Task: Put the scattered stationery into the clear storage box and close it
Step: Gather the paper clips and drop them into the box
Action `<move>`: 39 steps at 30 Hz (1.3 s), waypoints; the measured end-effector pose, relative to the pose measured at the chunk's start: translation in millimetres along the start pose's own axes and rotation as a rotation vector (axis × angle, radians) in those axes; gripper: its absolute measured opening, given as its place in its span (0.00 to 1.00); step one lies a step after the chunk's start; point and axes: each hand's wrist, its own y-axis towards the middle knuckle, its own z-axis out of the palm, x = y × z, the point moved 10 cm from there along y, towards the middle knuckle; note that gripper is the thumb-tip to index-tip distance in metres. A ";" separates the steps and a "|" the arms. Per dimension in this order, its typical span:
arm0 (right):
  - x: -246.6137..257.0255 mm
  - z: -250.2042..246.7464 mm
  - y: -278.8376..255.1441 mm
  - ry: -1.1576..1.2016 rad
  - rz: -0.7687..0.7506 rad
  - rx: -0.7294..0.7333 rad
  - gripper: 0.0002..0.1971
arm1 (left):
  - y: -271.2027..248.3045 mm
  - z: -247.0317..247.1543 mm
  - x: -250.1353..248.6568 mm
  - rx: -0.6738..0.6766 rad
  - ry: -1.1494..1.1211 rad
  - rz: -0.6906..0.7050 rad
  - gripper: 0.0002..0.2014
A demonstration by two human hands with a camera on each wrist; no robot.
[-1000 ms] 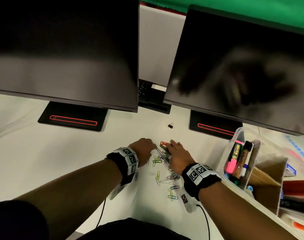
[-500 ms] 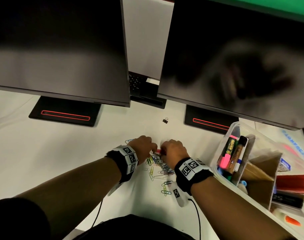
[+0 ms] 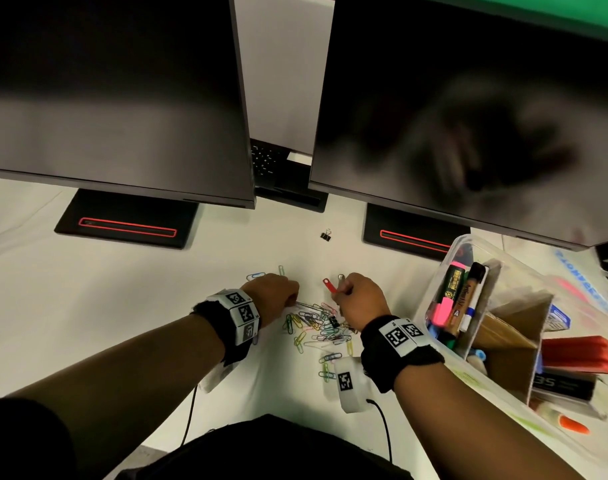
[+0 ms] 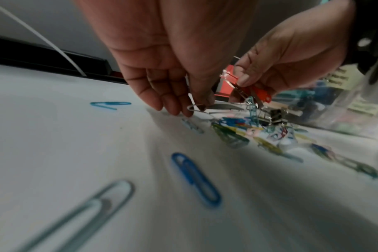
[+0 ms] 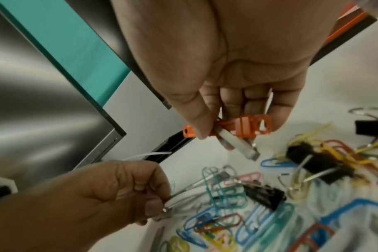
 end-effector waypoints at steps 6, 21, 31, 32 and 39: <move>-10.2 -10.5 -10.1 0.410 0.060 -0.108 0.13 | -4.3 1.3 18.7 -0.012 -0.120 -0.102 0.11; 30.1 -9.5 -21.0 0.158 -0.142 -0.043 0.14 | -19.0 -62.8 -23.9 -0.269 -0.171 0.136 0.10; 7.5 -2.7 -21.2 0.149 -0.099 -0.010 0.13 | -18.8 -56.9 -10.3 -0.284 -0.265 0.009 0.09; 5.9 -2.4 -21.1 0.159 -0.093 -0.007 0.12 | -19.0 -56.3 -6.8 -0.296 -0.304 -0.013 0.09; -3.1 -12.6 -25.3 0.181 -0.076 -0.052 0.16 | -17.7 -51.0 16.0 -0.293 -0.585 -0.127 0.08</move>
